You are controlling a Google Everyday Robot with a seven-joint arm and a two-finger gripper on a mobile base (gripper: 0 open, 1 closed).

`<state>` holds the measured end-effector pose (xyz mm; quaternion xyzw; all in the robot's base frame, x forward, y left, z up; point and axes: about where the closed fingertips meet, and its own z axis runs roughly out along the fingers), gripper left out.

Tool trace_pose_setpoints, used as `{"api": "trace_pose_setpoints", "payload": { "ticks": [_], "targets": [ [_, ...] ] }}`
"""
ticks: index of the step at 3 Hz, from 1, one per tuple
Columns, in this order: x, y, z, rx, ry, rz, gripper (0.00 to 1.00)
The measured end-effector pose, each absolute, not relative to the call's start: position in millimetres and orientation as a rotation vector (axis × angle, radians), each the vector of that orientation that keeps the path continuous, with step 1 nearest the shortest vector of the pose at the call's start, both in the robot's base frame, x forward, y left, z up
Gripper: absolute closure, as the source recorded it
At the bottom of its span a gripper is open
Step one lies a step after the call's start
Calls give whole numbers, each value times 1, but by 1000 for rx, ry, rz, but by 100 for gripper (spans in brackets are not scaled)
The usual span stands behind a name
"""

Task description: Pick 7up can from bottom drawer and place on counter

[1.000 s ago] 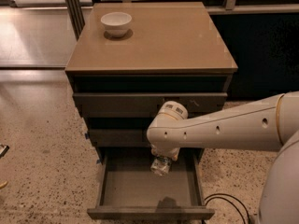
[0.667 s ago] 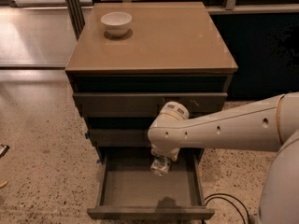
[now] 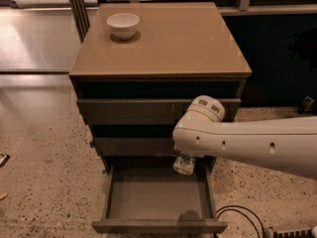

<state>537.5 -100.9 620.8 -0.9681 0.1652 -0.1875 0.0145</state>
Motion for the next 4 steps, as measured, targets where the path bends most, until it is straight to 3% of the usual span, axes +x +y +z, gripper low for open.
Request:
{"api": "trace_pose_setpoints", "payload": {
  "ticks": [2,4],
  "targets": [
    [562,-142,795,-2942,458,-928,100],
    [618,-112,901,-2870,187,-970,100]
  ]
}}
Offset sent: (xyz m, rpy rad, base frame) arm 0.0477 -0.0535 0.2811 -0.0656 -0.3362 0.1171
